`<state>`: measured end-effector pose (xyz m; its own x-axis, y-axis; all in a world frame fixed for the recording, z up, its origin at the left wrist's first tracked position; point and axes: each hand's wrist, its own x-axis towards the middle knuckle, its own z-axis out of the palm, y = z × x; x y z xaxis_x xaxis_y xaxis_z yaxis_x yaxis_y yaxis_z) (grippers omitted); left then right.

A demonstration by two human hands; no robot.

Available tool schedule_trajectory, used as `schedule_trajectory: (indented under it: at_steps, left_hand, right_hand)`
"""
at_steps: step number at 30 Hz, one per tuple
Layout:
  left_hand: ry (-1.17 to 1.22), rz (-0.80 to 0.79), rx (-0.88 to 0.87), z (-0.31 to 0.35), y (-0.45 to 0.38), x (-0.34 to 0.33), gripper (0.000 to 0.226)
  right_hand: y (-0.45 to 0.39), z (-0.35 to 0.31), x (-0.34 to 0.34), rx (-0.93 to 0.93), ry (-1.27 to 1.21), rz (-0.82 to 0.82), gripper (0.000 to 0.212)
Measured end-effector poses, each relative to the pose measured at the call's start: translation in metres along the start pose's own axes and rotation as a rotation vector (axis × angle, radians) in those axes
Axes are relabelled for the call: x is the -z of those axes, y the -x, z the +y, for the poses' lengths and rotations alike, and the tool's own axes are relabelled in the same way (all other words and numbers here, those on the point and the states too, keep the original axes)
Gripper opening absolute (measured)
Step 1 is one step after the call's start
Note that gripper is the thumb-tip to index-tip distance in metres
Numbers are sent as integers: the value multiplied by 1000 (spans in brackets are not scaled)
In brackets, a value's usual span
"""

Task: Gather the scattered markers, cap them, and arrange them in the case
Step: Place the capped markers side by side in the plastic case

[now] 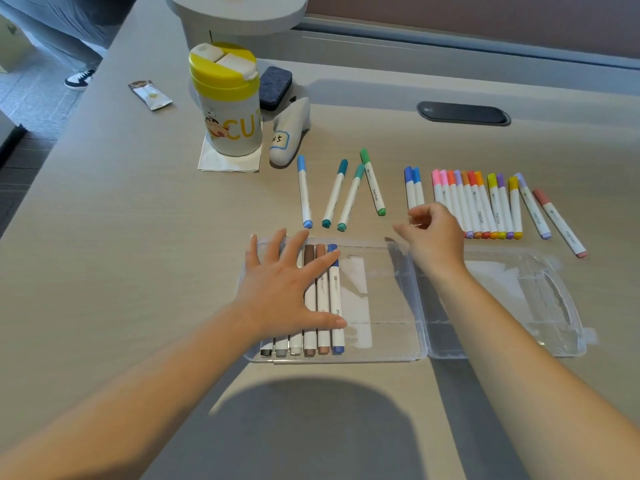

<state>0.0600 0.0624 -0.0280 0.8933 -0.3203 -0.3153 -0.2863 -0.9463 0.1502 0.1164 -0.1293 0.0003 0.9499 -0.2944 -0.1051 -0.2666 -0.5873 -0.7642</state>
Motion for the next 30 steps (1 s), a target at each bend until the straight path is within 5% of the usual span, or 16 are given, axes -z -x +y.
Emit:
schedule_trajectory:
  at_steps: [13,19,24,30]
  left_hand:
    - [1,36,-11,-1,-7,-2,93]
    - [11,35,-15,-1,-7,-2,92]
    - [10,31,-11,-1,-6,0,92]
    - [2,34,-2,-8,-4,-1,91]
  right_hand:
    - [-42,3,-14,-58,350,106,36]
    - [-41,-8,-2,-131,209,85,40]
    - [-17,-20,9,-136,-235,-116,52]
    - [24,-28,12,-210,-346,-463,7]
